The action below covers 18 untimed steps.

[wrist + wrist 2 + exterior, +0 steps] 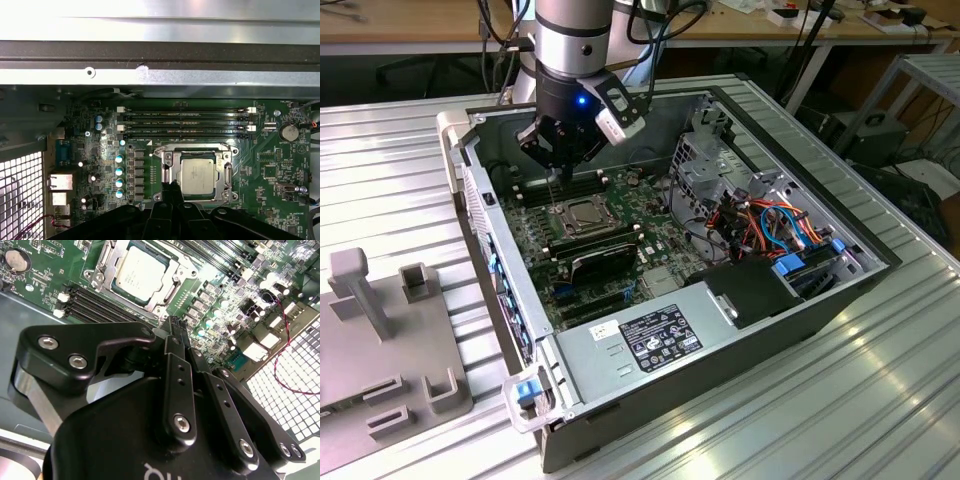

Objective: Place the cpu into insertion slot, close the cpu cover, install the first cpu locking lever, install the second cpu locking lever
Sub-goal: 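Install the first cpu locking lever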

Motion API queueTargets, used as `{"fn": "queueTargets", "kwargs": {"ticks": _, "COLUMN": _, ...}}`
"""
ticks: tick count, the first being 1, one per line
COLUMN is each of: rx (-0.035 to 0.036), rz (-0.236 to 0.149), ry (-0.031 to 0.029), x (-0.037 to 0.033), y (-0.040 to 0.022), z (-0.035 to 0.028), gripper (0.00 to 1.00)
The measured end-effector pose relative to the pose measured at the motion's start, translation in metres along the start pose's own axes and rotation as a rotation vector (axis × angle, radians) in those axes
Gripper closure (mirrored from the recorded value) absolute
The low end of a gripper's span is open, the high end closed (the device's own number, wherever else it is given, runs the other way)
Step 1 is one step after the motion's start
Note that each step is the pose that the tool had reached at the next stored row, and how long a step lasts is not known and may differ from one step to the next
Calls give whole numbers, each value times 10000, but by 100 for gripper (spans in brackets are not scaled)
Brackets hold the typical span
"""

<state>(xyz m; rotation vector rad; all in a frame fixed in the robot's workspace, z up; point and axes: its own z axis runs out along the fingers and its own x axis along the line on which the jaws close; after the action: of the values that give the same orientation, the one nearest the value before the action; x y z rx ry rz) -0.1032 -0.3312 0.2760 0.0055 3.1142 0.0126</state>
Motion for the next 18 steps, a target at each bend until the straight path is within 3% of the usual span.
{"fn": "queueTargets", "kwargs": {"ticks": 6, "rx": -10, "rz": -161, "ry": 1, "x": 107, "y": -1, "z": 5, "gripper": 89}}
{"fn": "queueTargets", "kwargs": {"ticks": 8, "rx": -16, "rz": -232, "ry": 2, "x": 171, "y": 0, "z": 9, "gripper": 89}}
{"fn": "queueTargets", "kwargs": {"ticks": 18, "rx": -16, "rz": -248, "ry": 4, "x": 228, "y": 24, "z": 43, "gripper": 89}}
